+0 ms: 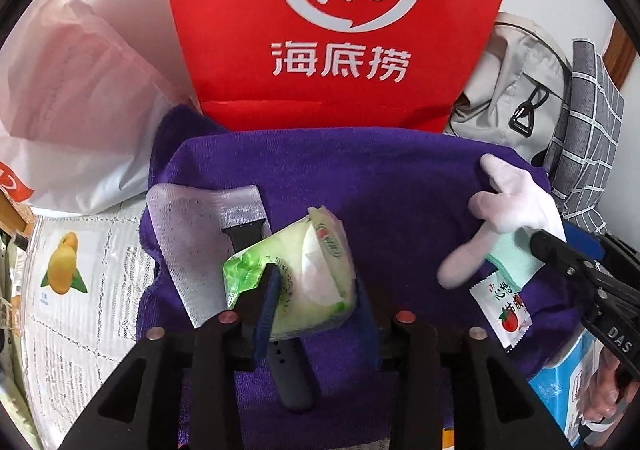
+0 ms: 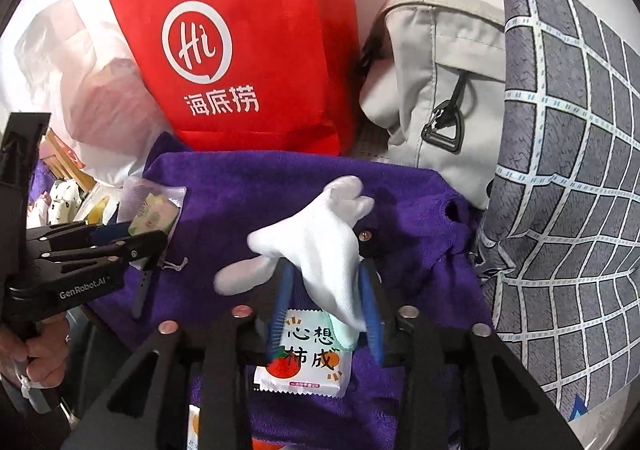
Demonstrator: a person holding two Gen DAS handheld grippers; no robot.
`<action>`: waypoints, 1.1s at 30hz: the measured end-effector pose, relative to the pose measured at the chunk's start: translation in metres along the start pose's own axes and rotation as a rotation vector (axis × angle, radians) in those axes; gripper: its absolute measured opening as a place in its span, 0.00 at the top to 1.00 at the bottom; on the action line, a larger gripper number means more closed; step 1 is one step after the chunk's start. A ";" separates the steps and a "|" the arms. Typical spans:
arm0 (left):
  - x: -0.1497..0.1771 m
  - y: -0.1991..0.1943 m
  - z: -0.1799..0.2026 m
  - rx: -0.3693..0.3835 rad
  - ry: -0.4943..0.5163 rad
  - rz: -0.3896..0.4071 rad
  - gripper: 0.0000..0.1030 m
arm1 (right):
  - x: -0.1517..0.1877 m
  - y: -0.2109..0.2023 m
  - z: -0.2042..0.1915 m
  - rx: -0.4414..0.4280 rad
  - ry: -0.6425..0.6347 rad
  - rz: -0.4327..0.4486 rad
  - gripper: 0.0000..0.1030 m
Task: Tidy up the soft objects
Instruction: 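Lower the tissue packet and glove onto the towel and open both tools, then withdraw both tools from the towel back over the bed items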
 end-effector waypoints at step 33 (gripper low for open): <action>0.008 -0.098 -0.004 0.012 -0.022 0.082 0.38 | 0.019 -0.104 -0.046 -0.029 0.000 0.088 0.41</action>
Point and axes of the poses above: each gripper's, at about its wrist camera, not at the fingertips, and y roughly the way its jaws point, z to its right, x to its underside, the point moved 9 cm from there along y, roughly the way its jaws point, and after that the axes turned 15 degrees about z, right-handed, at the moved point
